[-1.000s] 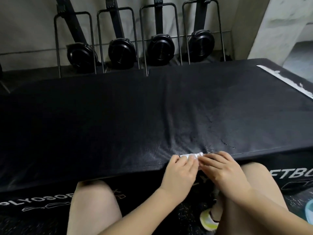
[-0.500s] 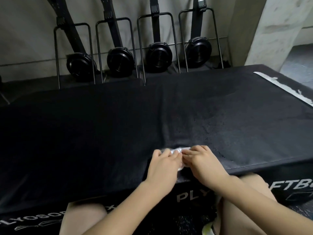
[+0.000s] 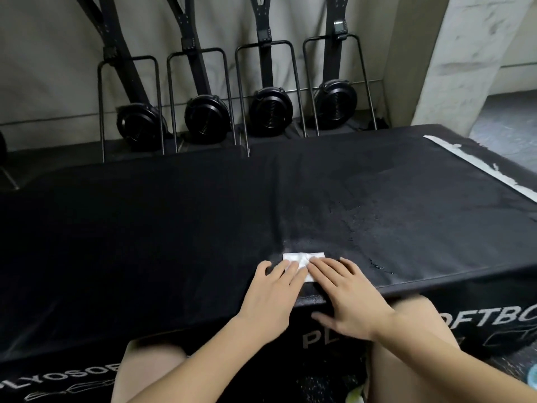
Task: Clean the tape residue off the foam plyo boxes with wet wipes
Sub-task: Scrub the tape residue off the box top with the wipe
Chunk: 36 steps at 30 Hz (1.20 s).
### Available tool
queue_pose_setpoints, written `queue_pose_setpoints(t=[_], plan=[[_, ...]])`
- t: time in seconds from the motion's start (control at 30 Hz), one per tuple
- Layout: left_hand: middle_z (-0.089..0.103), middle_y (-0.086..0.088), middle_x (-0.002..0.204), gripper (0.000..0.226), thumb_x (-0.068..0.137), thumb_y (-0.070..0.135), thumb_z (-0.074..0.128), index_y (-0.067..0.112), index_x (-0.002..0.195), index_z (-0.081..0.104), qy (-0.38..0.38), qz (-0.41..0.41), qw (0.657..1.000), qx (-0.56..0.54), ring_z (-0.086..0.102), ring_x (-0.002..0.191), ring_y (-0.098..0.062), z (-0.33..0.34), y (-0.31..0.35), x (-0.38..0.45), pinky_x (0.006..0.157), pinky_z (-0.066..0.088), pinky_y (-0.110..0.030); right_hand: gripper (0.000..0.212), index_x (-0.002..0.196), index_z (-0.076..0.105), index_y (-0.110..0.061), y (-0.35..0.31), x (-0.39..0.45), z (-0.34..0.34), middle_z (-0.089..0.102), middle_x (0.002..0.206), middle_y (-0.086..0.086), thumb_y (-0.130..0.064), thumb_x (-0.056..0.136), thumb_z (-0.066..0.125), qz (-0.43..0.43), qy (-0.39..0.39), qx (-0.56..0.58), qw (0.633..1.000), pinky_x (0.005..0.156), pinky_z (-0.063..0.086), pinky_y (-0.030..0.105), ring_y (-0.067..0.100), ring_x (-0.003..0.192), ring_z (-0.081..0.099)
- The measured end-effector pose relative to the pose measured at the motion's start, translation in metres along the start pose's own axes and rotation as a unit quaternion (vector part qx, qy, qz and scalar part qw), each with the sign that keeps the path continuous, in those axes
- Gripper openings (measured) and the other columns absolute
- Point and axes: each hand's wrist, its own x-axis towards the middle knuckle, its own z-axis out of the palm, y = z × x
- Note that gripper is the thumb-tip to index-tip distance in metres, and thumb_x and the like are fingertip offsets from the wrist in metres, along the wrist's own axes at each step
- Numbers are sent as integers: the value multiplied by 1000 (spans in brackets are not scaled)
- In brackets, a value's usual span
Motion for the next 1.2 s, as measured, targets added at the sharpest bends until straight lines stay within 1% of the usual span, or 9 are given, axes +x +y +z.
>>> queue_pose_setpoints(t=[0.1,0.27,0.47,0.63,0.77,0.87,0.93,1.03,1.2], plan=[[50,2,138,73,76,10,64,16,144,39,32,-2,999,-38,46,127,-20,-14,-4,1,108,29,-39,75,142,53,-15,-8,12,-5,55,142,-3,-24,68,53,20,31,3,999,101,46,45,24,127,55],[56,12,125,64,82,-7,47,24,138,46,130,-4,986,-104,48,119,-11,-64,-25,9,102,30,-33,67,135,60,-20,-13,34,-50,62,134,-12,-24,68,51,24,135,32,990,95,50,39,19,118,57],[56,14,122,75,76,-14,45,31,136,48,138,-11,988,-69,49,117,-8,-104,-67,-3,96,30,-36,58,124,65,-21,-45,67,-87,68,117,-15,-27,71,41,2,230,69,971,84,46,29,16,102,56],[55,17,124,78,72,-12,47,33,136,47,104,-36,989,-100,50,118,-5,-80,-96,-57,95,31,-34,56,124,62,-20,-94,85,-66,66,116,-12,-31,73,44,-32,160,77,984,83,47,31,18,101,56],[49,14,142,80,71,-5,57,25,144,44,44,-43,993,-96,43,135,-8,-38,-88,-90,99,39,-39,62,129,61,-17,-113,71,-23,64,122,-9,-26,67,64,-43,99,58,992,88,46,31,18,107,58],[43,7,149,82,71,11,63,21,149,38,-5,-56,994,-99,38,139,-14,-8,-65,-103,101,39,-41,69,136,58,-15,-111,44,0,59,135,-5,-48,76,67,-64,68,41,995,98,48,35,17,120,55],[40,5,153,71,82,32,55,21,150,38,11,-67,990,-121,33,143,-16,-1,-56,-109,105,33,-43,75,140,56,-14,-105,34,3,55,141,-4,-69,88,57,-74,74,51,993,108,42,39,15,128,50],[60,13,131,45,91,50,49,29,130,59,87,-56,982,-157,50,124,-8,-12,-51,-113,98,35,-40,62,131,64,-17,-98,28,-8,60,133,-8,-67,96,50,-95,114,99,984,108,39,36,14,117,55],[64,17,88,22,98,32,40,33,101,63,96,-74,985,-126,55,88,-6,-11,-64,-93,80,36,-32,27,112,73,-25,-92,41,-4,65,114,-17,-40,104,52,-97,158,129,974,81,48,29,13,93,58]])
